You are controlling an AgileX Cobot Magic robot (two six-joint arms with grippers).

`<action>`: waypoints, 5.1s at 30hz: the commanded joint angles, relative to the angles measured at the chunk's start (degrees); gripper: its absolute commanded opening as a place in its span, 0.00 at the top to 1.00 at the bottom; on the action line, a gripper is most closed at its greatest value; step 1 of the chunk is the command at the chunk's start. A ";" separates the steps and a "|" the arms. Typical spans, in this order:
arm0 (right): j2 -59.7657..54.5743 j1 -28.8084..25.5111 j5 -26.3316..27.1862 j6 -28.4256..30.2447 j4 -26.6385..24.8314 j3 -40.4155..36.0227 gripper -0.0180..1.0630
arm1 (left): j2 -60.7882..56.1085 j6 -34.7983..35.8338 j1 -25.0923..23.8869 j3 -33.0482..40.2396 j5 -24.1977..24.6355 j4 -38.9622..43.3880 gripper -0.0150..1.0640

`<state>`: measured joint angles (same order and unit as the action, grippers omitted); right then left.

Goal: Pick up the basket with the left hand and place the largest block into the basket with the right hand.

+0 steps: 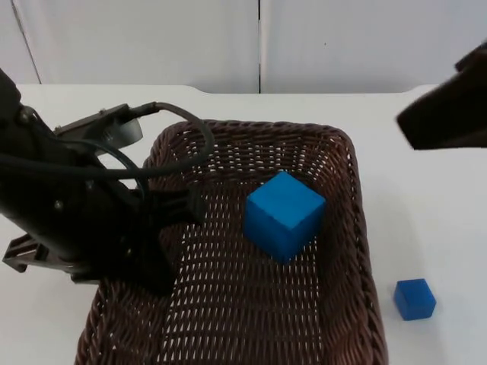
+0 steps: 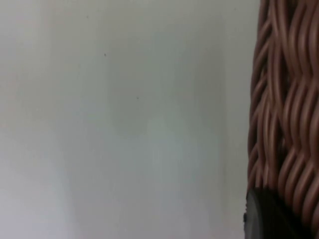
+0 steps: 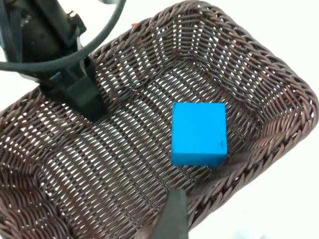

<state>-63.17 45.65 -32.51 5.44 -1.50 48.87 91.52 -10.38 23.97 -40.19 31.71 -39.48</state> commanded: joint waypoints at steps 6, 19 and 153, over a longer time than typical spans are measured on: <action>4.02 0.33 1.56 0.12 -0.10 -1.67 0.33 | 3.43 -1.40 0.35 -3.16 -0.38 -2.55 0.99; 4.14 0.33 -1.97 0.12 -0.10 -1.67 0.33 | 19.17 -2.16 0.76 -17.66 -0.63 -3.28 0.99; 63.17 0.23 -29.29 -3.12 -0.17 -19.44 0.33 | -86.73 5.54 0.66 6.81 26.22 34.49 0.01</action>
<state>-0.17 46.02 -62.54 2.27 -1.82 29.58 6.71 -8.10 24.42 -33.74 57.00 -7.58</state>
